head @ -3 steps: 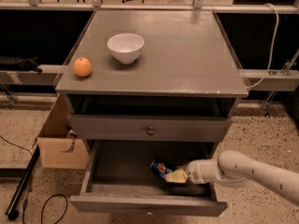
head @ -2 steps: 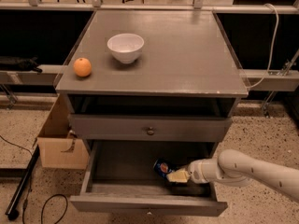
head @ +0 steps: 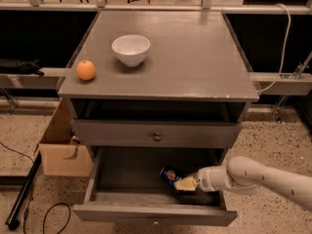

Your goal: Place pepsi can into middle drawer

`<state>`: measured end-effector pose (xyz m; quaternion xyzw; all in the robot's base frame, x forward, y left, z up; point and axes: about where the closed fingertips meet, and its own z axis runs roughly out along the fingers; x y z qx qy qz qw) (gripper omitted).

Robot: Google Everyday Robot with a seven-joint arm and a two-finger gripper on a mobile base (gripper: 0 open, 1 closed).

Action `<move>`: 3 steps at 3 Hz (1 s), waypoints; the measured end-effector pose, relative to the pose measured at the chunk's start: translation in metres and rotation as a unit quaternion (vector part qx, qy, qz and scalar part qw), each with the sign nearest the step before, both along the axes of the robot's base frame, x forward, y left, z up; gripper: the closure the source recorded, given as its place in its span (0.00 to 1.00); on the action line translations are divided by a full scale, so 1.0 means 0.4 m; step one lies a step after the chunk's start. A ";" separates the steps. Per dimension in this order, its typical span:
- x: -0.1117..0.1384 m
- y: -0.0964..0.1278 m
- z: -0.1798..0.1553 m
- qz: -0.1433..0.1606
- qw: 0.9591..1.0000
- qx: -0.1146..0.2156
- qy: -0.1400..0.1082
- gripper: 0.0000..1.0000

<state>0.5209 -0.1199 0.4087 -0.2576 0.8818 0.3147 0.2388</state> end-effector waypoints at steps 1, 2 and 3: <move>0.000 0.000 0.000 0.000 1.000 0.000 0.000 0.50; 0.000 0.000 0.000 0.000 1.000 0.000 0.000 0.26; 0.000 0.000 0.000 0.000 1.000 0.000 0.000 0.00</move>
Offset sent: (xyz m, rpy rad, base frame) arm 0.0000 0.0000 0.0000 0.0000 0.0000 0.0000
